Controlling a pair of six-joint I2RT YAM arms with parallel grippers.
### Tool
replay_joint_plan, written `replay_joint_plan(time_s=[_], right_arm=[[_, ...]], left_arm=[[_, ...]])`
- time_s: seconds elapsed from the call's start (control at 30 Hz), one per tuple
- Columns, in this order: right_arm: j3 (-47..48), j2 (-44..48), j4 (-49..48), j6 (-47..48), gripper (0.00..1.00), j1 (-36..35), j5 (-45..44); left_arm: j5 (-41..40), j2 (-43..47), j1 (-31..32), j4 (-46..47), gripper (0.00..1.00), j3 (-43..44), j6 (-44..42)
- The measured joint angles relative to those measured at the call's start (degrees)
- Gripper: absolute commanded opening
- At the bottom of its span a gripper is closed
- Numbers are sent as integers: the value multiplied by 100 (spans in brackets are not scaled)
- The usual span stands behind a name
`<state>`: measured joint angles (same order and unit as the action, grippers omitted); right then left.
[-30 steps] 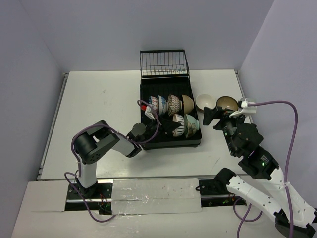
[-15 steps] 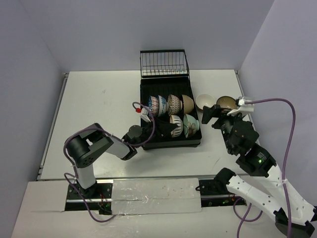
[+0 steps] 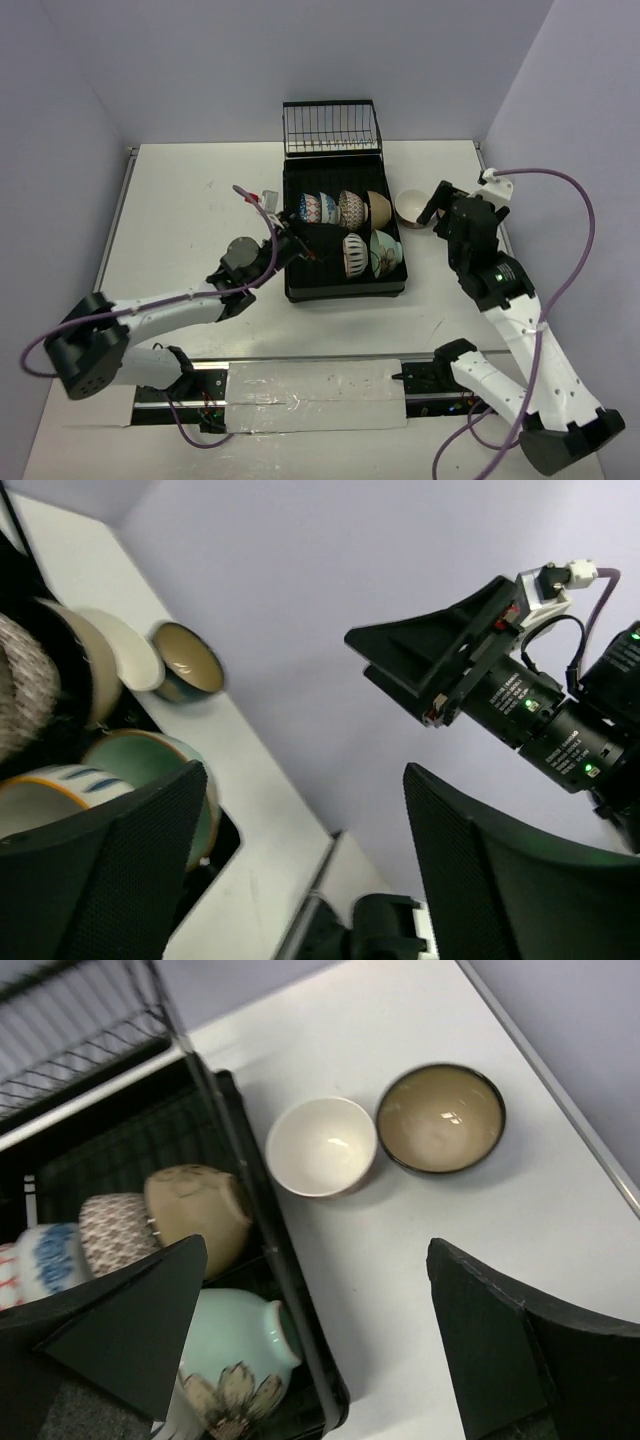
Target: Load the bowls into the dish rack
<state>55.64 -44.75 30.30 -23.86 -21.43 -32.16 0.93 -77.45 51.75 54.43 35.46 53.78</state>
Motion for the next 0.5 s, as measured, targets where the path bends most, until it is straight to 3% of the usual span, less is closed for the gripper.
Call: replay_joint_plan(time_s=[0.23, 0.4, 0.5], right_arm=[[254, -1384, 125, -332, 88, 1222, 765], [511, -2691, 33, -267, 75, 1840, 1390], [713, -3491, -48, 50, 74, 1998, 1589]], left_arm=[[-739, 1368, -317, -3480, 99, 1150, -1086], [-887, 1781, -1270, -5718, 99, 2031, -1974], [-920, 1963, -1843, -6655, 99, 2223, -2583]])
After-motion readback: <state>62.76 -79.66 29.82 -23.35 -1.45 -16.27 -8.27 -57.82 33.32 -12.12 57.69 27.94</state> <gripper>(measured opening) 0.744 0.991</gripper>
